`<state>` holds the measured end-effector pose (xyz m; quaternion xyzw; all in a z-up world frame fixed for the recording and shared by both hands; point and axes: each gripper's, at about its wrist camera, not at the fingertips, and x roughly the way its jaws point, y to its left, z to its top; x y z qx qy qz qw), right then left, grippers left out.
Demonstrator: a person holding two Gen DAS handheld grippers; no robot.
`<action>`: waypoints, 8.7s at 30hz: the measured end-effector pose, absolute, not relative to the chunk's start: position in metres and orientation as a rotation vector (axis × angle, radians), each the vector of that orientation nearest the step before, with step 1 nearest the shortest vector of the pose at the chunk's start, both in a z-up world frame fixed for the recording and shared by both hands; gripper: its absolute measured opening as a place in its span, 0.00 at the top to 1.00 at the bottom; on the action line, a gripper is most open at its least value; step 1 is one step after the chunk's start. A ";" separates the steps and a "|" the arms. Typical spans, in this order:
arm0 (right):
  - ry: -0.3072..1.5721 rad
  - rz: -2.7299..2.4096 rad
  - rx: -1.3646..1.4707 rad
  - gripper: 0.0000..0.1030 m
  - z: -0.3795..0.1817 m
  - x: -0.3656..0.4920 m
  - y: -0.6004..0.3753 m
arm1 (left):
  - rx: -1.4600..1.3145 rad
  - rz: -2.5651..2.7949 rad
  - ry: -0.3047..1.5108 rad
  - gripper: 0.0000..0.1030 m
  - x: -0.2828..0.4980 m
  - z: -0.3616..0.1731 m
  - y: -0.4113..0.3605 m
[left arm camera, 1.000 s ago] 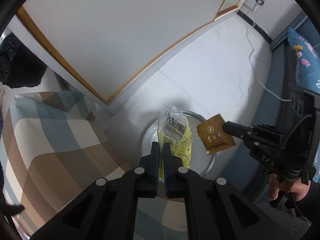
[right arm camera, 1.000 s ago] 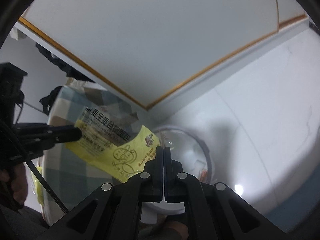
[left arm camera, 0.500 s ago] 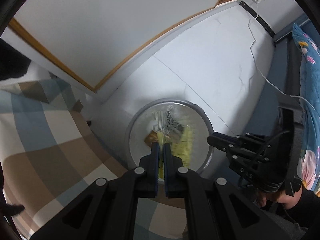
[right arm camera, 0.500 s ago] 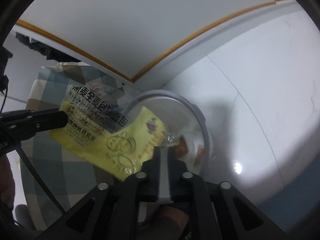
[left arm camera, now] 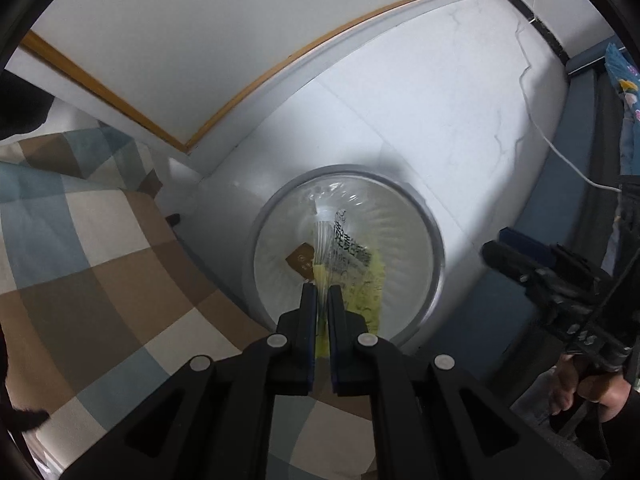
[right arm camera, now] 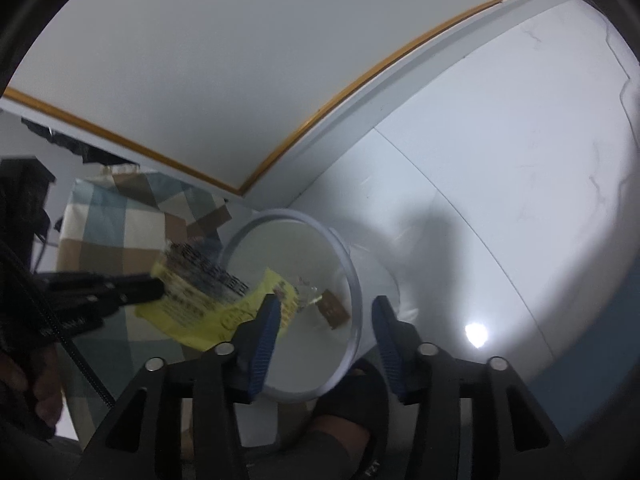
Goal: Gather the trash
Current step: 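Open both tools to drop the yellow bag and brown packet into the bin, then swing both tools back over the table, then lower the right tool onto the second brown paper packet, then close the right tool on the brown packet and lift it, then grasp the white tissue with the left tool and lift it, then carry the tissue and brown packet over the white trash bin with both tools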
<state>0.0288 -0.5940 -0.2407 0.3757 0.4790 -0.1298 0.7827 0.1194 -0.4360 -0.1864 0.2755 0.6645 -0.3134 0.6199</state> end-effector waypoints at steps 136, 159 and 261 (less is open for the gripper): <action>0.973 0.274 -0.248 0.64 -0.147 0.110 -0.055 | -0.383 0.136 0.817 0.13 0.089 -0.027 0.108; 0.832 0.286 -0.157 0.64 -0.083 0.074 -0.102 | -0.287 -0.127 0.954 0.14 0.114 -0.042 0.047; 0.457 -0.075 0.095 0.64 0.095 0.019 -0.357 | -0.013 -0.646 0.843 0.91 0.101 0.048 -0.180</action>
